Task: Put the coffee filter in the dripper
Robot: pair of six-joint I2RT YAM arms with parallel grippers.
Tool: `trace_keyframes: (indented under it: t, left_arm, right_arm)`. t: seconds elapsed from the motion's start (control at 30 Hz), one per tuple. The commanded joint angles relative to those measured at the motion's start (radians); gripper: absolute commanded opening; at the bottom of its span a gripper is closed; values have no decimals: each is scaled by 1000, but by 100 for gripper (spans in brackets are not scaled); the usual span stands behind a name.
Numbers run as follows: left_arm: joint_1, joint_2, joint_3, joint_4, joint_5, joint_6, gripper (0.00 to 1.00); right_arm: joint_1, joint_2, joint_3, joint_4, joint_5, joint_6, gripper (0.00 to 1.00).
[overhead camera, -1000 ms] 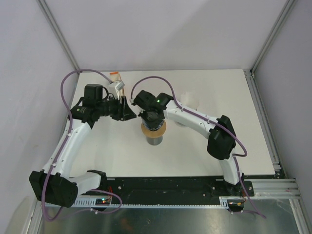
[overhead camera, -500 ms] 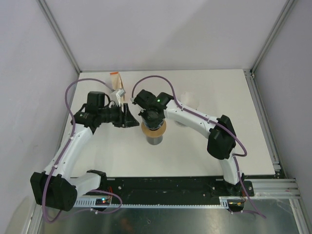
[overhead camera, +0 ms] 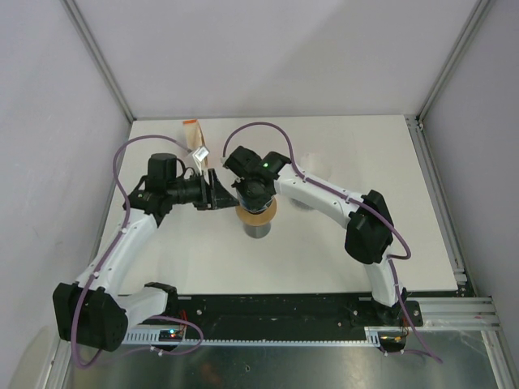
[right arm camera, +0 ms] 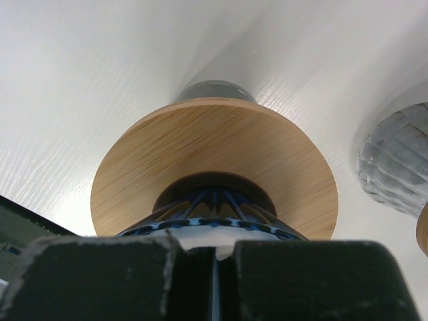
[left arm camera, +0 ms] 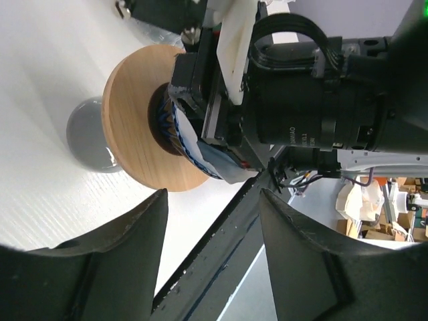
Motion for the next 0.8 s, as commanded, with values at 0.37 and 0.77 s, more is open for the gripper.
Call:
trace_keyframes:
  t: [0.37,0.77]
  left_arm:
    - [-10,62,-3,141,-49,-128,35]
    - [-12,56,-42,149,-87,-118,16]
  right_arm:
    - [15,-3,14,15,10,17,0]
    - [14,-45,33,32,19,5,0]
